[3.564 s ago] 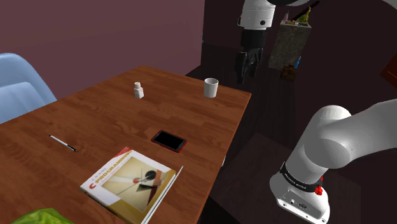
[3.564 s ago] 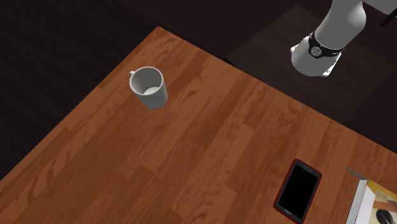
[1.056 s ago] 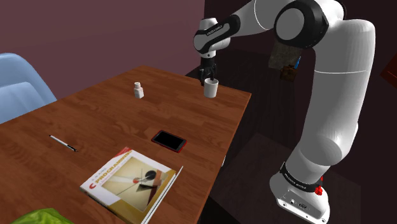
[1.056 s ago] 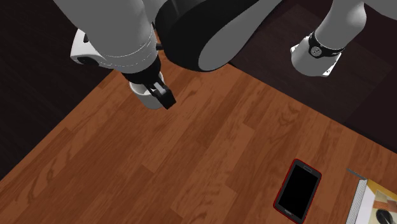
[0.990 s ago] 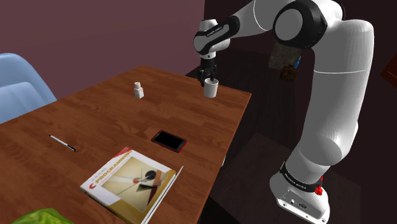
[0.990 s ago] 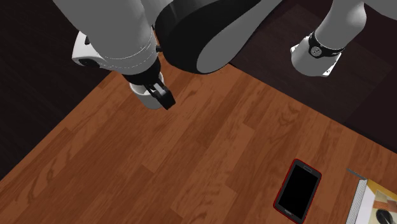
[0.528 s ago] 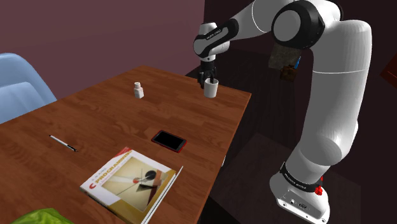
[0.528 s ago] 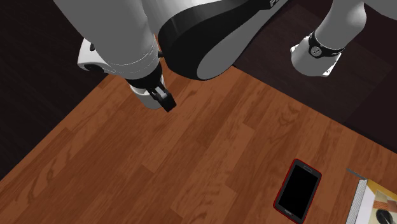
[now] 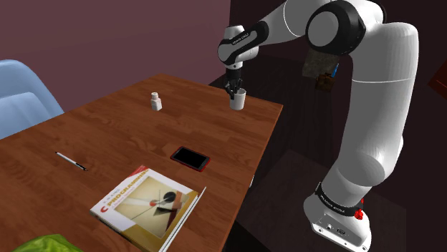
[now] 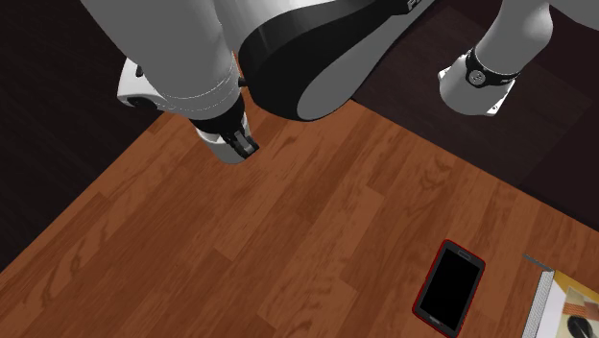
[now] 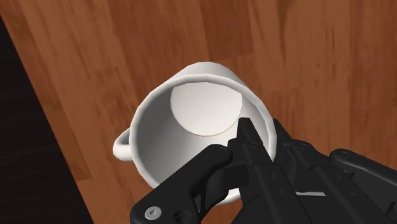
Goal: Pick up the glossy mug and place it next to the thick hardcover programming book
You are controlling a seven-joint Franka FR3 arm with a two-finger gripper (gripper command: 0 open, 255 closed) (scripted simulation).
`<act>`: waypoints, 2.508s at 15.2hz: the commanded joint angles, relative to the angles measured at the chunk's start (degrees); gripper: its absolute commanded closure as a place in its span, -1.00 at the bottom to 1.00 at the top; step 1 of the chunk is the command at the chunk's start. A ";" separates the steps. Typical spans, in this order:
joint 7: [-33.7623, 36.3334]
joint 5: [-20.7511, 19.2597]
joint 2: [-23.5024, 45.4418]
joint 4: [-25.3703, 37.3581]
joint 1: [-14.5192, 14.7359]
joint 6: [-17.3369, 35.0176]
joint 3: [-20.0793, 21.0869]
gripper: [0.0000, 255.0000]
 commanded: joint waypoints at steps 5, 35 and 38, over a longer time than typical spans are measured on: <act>-0.01 -0.04 -0.33 0.33 0.02 -0.64 -0.02 1.00; -1.00 -0.43 -4.62 17.64 0.09 -22.16 -0.31 1.00; -0.09 -0.78 -6.65 16.23 0.80 -22.82 -0.04 1.00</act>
